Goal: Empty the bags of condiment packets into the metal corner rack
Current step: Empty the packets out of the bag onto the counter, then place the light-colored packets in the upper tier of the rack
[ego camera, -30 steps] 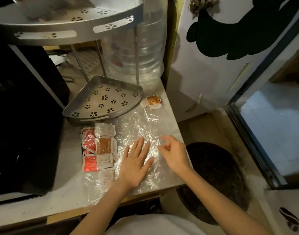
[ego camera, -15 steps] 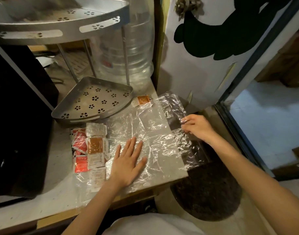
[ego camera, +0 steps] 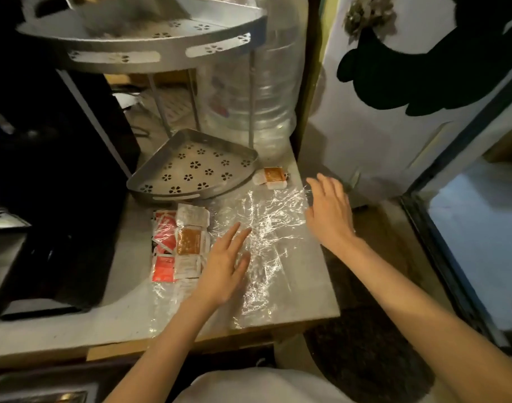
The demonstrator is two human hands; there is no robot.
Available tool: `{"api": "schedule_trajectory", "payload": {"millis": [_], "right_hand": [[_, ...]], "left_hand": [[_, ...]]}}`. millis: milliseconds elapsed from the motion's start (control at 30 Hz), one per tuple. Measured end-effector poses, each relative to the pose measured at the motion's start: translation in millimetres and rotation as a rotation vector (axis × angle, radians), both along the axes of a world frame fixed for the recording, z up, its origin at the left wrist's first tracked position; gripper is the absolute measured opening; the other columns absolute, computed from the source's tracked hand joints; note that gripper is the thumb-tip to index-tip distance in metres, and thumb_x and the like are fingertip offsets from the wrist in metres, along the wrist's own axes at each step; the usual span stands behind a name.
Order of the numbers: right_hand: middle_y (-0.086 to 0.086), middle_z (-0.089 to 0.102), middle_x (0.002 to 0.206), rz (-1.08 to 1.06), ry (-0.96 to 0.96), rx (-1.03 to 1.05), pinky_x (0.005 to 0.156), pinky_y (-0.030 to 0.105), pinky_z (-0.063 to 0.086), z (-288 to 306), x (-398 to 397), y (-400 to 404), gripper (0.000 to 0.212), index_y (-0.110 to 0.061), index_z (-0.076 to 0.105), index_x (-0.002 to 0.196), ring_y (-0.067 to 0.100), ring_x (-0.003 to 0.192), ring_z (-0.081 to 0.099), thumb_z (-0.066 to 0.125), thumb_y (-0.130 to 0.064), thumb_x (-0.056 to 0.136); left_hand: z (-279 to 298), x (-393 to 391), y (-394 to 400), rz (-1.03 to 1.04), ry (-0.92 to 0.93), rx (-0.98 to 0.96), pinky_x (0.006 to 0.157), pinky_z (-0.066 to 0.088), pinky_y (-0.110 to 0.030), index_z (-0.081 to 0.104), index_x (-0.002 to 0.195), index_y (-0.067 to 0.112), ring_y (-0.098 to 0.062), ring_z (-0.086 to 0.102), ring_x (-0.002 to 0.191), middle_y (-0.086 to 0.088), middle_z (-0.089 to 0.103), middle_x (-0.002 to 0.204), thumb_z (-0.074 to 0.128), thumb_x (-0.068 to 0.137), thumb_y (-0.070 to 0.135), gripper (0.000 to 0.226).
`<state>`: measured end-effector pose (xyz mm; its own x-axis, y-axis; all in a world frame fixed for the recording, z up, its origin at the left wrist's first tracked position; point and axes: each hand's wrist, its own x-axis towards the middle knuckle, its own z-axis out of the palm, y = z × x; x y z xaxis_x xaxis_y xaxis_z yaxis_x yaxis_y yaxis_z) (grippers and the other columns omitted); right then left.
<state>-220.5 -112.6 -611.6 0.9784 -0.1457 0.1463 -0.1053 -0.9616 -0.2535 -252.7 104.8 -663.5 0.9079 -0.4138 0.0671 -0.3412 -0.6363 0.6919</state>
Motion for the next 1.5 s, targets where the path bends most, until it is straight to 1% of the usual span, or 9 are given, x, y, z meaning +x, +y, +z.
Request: {"api": "schedule_trajectory", "payload": {"millis": [167, 300, 400, 733, 900, 1033, 1167, 1300, 1500], "right_hand": [[0.003, 0.039, 0.146, 0.358, 0.091, 0.155, 0.112, 0.034, 0.020, 9.6, 29.0, 59.7, 0.053, -0.016, 0.036, 0.138, 0.020, 0.136, 0.029, 0.054, -0.017, 0.088], [0.006, 0.033, 0.150, 0.549, 0.271, 0.218, 0.112, 0.038, 0.025, 2.2, 51.8, 101.3, 0.072, -0.016, 0.029, 0.143, 0.022, 0.138, 0.030, 0.066, -0.023, 0.082], [0.008, 0.028, 0.153, 0.637, 0.379, 0.233, 0.112, 0.039, 0.024, -5.3, 63.8, 124.1, 0.093, -0.014, 0.020, 0.146, 0.025, 0.140, 0.027, 0.075, -0.032, 0.072], [0.008, 0.034, 0.148, 0.656, 0.426, 0.172, 0.113, 0.043, 0.022, -31.6, 82.6, 148.1, 0.111, -0.013, 0.023, 0.144, 0.028, 0.137, 0.026, 0.083, -0.043, 0.055], [0.005, 0.051, 0.133, 0.611, 0.538, 0.204, 0.102, 0.042, 0.039, -24.6, 88.8, 142.5, 0.089, -0.013, 0.042, 0.131, 0.026, 0.125, 0.040, 0.084, -0.031, 0.055], [0.003, 0.059, 0.123, 0.555, 0.748, 0.325, 0.082, 0.031, 0.050, -21.1, 97.8, 127.3, 0.075, -0.006, 0.054, 0.119, 0.023, 0.105, 0.058, 0.087, -0.024, 0.053], [0.002, 0.062, 0.115, 0.528, 0.761, 0.383, 0.073, 0.025, 0.048, -14.5, 99.8, 113.2, 0.071, -0.006, 0.058, 0.115, 0.020, 0.099, 0.059, 0.086, -0.029, 0.053], [-0.001, 0.070, 0.105, 0.443, 0.836, 0.596, 0.088, 0.034, 0.053, -2.2, 101.2, 93.5, 0.068, -0.014, 0.063, 0.107, 0.018, 0.097, 0.066, 0.088, -0.037, 0.047], [0.000, 0.070, 0.102, 0.261, 0.806, 0.972, 0.092, 0.032, 0.048, 19.6, 90.0, 71.1, 0.046, -0.017, 0.062, 0.102, 0.017, 0.100, 0.064, 0.083, -0.019, 0.062]], "left_hand": [[6.3, -8.4, 31.6, 0.325, -0.191, 0.118, 0.102, 0.039, -0.041, 0.046, 0.130, 0.012, -0.026, 0.046, 0.122, -0.011, 0.046, 0.136, 0.064, 0.081, 0.019, 0.053], [-0.8, -24.1, 56.3, 0.575, -0.119, 0.238, 0.075, 0.046, -0.033, 0.049, 0.124, 0.007, -0.030, 0.056, 0.097, -0.017, 0.057, 0.117, 0.075, 0.069, 0.031, 0.065], [-10.5, -32.6, 66.4, 0.659, -0.018, 0.260, 0.075, 0.046, -0.029, 0.044, 0.125, 0.010, -0.024, 0.054, 0.096, -0.013, 0.056, 0.113, 0.075, 0.066, 0.040, 0.073], [-12.7, -33.1, 62.0, 0.706, 0.143, 0.309, 0.071, 0.047, -0.025, 0.042, 0.119, 0.017, -0.016, 0.058, 0.095, 0.000, 0.058, 0.113, 0.063, 0.077, 0.046, 0.055], [-9.9, -25.8, 59.2, 0.646, 0.140, 0.312, 0.066, 0.050, -0.025, 0.046, 0.109, 0.014, -0.016, 0.060, 0.087, -0.003, 0.059, 0.111, 0.063, 0.080, 0.034, 0.039], [-3.7, -22.8, 58.0, 0.569, 0.092, 0.292, 0.054, 0.038, -0.016, 0.043, 0.112, 0.013, -0.012, 0.053, 0.076, -0.004, 0.055, 0.115, 0.059, 0.083, 0.020, 0.035], [13.3, -2.6, 68.1, 0.460, 0.305, 0.040, 0.062, 0.053, -0.019, 0.049, 0.105, 0.016, -0.011, 0.060, 0.079, -0.001, 0.064, 0.104, 0.064, 0.080, 0.011, 0.029], [36.0, 25.8, 92.8, 0.302, 0.652, -0.331, 0.066, 0.054, -0.020, 0.056, 0.102, 0.012, -0.010, 0.065, 0.079, -0.002, 0.063, 0.099, 0.072, 0.072, 0.003, 0.035], [62.4, 69.3, 113.1, 0.064, 0.903, -0.595, 0.078, 0.053, -0.027, 0.066, 0.106, 0.013, -0.019, 0.067, 0.092, -0.008, 0.069, 0.106, 0.083, 0.054, 0.043, 0.063]]}}
